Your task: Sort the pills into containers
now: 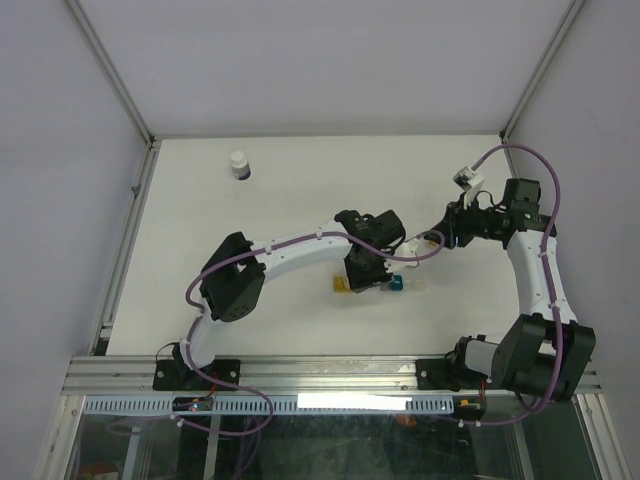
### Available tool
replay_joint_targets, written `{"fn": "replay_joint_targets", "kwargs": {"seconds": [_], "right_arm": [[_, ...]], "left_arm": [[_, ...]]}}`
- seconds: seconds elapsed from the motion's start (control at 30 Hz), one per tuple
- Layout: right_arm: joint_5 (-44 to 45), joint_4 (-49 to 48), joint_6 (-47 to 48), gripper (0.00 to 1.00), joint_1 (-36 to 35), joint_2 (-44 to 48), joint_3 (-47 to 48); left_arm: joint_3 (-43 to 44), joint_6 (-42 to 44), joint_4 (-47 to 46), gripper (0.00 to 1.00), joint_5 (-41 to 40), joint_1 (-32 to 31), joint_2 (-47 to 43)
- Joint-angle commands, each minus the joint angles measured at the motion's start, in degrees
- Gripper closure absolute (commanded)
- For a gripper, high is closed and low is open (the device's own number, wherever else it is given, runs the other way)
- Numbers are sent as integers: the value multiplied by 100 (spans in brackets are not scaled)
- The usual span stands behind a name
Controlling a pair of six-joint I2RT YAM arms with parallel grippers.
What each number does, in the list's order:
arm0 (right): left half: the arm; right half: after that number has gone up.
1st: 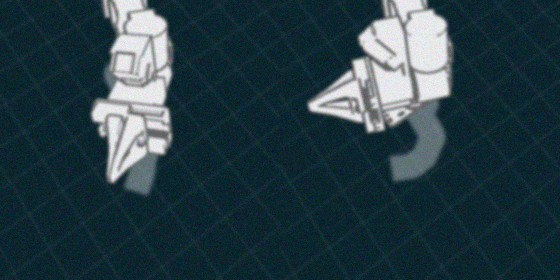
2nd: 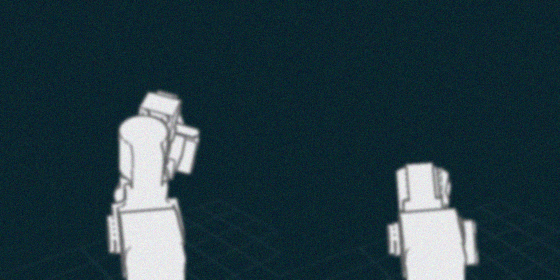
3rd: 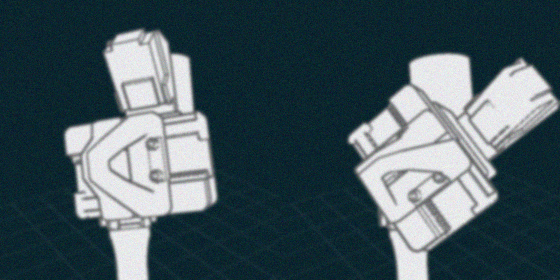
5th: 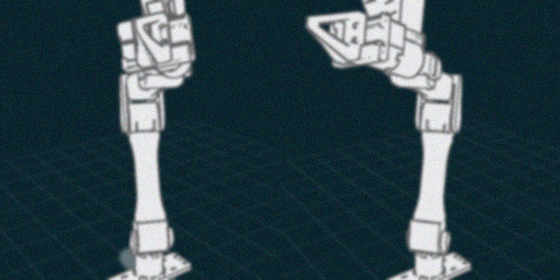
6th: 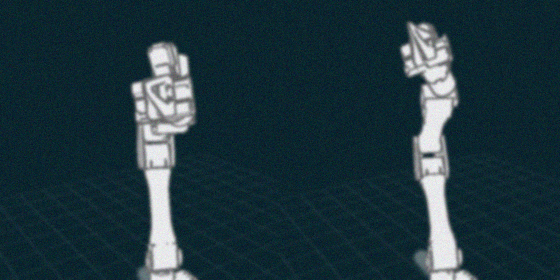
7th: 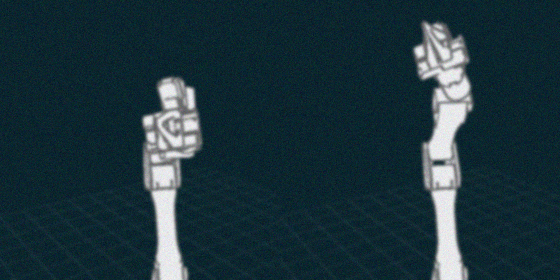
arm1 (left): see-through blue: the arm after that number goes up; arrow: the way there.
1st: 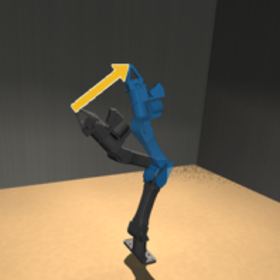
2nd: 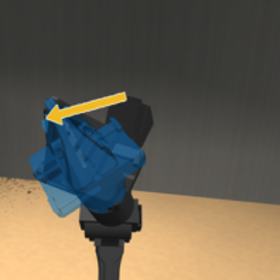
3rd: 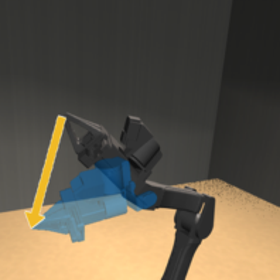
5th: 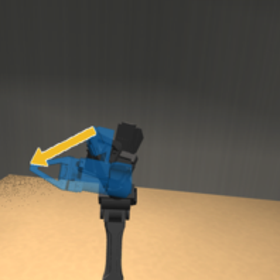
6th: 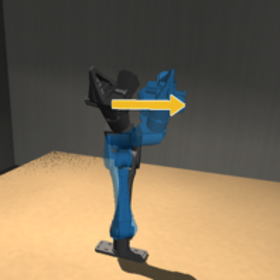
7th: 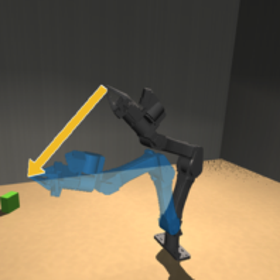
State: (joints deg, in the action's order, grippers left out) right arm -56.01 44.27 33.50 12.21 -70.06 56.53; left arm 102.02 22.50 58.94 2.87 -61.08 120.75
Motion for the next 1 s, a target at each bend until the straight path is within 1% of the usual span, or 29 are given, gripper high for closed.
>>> {"fn": "replay_joint_targets", "kwargs": {"seconds": [0.0, 0.03, 0.07, 0.1, 0.13, 0.17, 0.2, 0.23, 0.27, 0.3, 0.33, 0.37, 0.4, 0.43, 0.5, 0.53, 0.57, 0.6, 0.63, 0.67, 0.7, 0.73, 0.77, 0.83, 0.9, 0.97], "right_arm": [[-178, -48, 18, 59, 54, 46, 74], [-190, -17, 42, 59, 54, 38, 91], [-184, -20, 51, 59, 58, 49, 72], [-173, -50, 32, 59, 62, 51, 49], [-175, -61, 11, 59, 70, 49, 57], [-185, -41, 26, 59, 66, 37, 78], [-199, -7, 52, 59, 70, 35, 84], [-191, -15, 51, 59, 69, 48, 71], [-176, -53, 29, 59, 68, 53, 47], [-171, -65, 14, 59, 65, 43, 58], [-192, -24, 27, 59, 63, 33, 87], [-199, -1, 55, 59, 63, 26, 93], [-189, -21, 60, 59, 69, 40, 68], [-175, -58, 31, 59, 72, 56, 47], [-188, -47, 12, 59, 76, 54, 75], [-196, -30, 31, 59, 76, 53, 72], [-187, -39, 34, 59, 72, 54, 57], [-172, -60, 21, 59, 71, 55, 48], [-178, -56, 17, 59, 71, 50, 66], [-185, -23, 40, 59, 71, 34, 94], [-202, 3, 65, 59, 71, 41, 85], [-194, -17, 60, 58, 80, 55, 66], [-176, -56, 32, 59, 87, 70, 45], [-198, -28, 44, 59, 80, 57, 75], [-199, -18, 64, 59, 92, 62, 64], [-194, -21, 43, 59, 89, 58, 74]], "left_arm": [[18, 69, -358, 100, 3, -69, -287], [22, 78, -278, 100, -163, -4, -183], [409, -48, 128, 100, -174, -5, 15], [622, -99, 247, 100, -49, -92, 55], [381, 31, 17, 100, -2, -157, -87], [55, 110, -281, 100, -119, -99, -203], [88, 27, -174, 100, -217, 11, -146], [461, -79, 186, 100, -159, -42, -2], [613, -59, 234, 100, -18, -161, -31], [325, 63, -61, 100, -1, -186, -191], [16, 125, -335, 100, -158, -94, -289], [104, 53, -17, 100, -235, -11, -157], [464, -53, 254, 100, -157, -20, 5], [572, -43, 173, 100, -59, -124, -7], [204, 88, -190, 100, -161, -146, -184], [286, 28, 37, 100, -295, -111, -108], [844, -90, 374, 100, -238, -167, 77], [858, -75, 319, 100, -114, -282, 57], [438, 44, -12, 100, -122, -297, -97], [139, 102, -209, 100, -248, -169, -153], [269, 8, 11, 100, -282, -24, -15], [589, -124, 297, 100, -196, -14, 93], [581, -113, 219, 100, -120, -122, 17], [143, 21, -169, 100, -206, -144, -149], [498, -136, 248, 100, -157, -106, 32], [324, -45, -48, 100, -116, -182, -105]]}}
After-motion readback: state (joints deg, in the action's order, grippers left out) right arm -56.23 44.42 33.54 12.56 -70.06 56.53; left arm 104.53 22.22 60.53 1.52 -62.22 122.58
